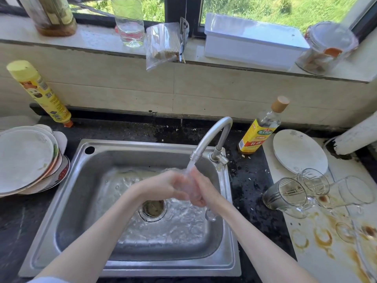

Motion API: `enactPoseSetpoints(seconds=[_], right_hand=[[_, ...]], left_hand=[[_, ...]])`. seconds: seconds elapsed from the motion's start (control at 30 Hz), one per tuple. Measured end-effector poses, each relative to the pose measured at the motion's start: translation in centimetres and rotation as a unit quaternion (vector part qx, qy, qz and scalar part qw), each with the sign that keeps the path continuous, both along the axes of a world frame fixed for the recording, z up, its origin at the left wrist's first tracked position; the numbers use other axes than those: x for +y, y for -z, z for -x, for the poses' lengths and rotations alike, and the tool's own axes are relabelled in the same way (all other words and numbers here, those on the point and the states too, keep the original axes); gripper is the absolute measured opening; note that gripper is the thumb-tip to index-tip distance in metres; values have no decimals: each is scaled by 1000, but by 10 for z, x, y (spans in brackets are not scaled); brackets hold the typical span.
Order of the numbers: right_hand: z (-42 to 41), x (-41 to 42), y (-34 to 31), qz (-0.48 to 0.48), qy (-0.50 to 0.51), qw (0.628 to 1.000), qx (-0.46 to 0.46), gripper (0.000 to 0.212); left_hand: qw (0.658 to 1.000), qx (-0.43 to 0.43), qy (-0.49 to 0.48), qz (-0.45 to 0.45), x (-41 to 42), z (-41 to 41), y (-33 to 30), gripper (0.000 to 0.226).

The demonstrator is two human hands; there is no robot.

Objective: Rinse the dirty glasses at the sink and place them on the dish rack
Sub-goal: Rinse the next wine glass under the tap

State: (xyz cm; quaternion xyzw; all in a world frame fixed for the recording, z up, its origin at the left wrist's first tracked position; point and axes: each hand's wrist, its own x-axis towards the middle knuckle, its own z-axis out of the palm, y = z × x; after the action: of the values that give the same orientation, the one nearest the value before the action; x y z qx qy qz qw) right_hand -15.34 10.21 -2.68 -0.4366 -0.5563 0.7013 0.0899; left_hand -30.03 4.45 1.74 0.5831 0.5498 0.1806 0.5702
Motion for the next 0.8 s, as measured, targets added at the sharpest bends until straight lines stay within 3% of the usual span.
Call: enactPoseSetpoints(seconds=[0.07, 0.17, 0.23, 0.33, 0.4, 0.5, 0.63, 0.67, 0.77, 0.8], right_hand=[[1, 1, 3, 34, -17, 999, -26, 70], [0, -3, 8, 51, -41, 997, -32, 86], [-1, -4, 13, 33, -31, 999, -7, 78], [-2, -3, 12, -9, -14, 1000, -6, 49], [-2, -2, 7, 4, -14, 1000, -12, 47], [-3, 2, 5, 20, -13, 998, -55, 64], [-2, -1, 4, 35, -22, 998, -40, 81], [-2, -3, 1, 24, -39, 999, -27, 80], [-4, -2, -13, -27, -62, 998, 1, 33], [-3, -3, -18, -24, -64, 998, 7, 30]], left_hand=[[1000, 12, 12, 12, -1, 0, 0, 21], [997, 50, -54, -12, -3, -2, 2, 11], [988, 86, -117, -50, -2, -2, 10, 20], [977, 71, -183, -81, -4, -3, 18, 29], [991, 54, -100, -68, -5, -3, 16, 19], [993, 93, 35, -59, -5, -1, 11, 17], [987, 115, -23, -113, -3, 0, 14, 10], [985, 113, -61, -119, -4, 0, 17, 12], [971, 85, -195, -113, -6, 0, 29, 34], [968, 64, -217, -110, -8, 0, 31, 33]])
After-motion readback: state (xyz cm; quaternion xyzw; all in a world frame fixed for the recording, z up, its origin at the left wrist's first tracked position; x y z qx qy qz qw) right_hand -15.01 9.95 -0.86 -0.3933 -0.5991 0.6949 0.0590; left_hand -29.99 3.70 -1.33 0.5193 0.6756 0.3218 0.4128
